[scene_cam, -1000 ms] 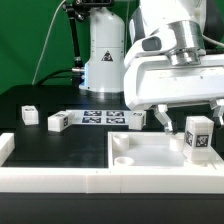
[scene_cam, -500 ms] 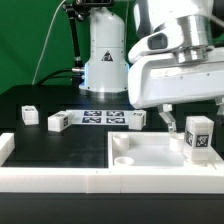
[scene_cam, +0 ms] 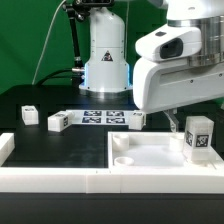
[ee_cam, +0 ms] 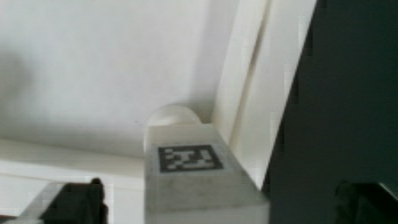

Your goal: Assemble one leg

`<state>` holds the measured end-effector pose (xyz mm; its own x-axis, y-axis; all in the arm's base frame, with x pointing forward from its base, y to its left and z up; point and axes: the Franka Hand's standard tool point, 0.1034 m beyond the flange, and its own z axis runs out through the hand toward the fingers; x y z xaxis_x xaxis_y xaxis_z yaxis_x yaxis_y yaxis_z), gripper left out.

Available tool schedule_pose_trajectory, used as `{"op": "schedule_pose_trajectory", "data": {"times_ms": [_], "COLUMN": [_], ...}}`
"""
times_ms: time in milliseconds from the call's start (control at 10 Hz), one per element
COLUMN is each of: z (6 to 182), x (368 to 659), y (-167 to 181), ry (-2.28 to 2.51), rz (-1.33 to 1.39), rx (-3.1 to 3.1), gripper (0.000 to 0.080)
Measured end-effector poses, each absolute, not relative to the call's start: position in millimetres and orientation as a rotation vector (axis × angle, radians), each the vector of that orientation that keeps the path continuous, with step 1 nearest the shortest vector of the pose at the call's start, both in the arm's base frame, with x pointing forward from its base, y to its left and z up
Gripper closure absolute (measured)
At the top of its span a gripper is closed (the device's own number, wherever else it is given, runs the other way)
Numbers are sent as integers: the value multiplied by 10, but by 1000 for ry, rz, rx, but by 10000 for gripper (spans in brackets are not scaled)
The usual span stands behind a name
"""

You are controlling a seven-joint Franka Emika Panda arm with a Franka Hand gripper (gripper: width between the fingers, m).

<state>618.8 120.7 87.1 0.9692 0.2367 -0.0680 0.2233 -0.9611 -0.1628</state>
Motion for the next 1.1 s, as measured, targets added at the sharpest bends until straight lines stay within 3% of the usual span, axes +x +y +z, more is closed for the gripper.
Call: {"op": "schedule_pose_trajectory", "data": {"times_ms": [200,500,700,800,900,1100], "z": [899,839,836,834,834,833], "x": [6345,6342,6341,6340,6340,6340], "y": [1173,1147,1150,1149,1148,1149], "ry": [-298,-299,-299,-299,-299,-265], "rz": [13,-38,-37,-37,-37,-34], "rx": [-2981,-2985,-2984,-2984,-2984,-2986], "gripper": [151,151,409,409,508,508]}}
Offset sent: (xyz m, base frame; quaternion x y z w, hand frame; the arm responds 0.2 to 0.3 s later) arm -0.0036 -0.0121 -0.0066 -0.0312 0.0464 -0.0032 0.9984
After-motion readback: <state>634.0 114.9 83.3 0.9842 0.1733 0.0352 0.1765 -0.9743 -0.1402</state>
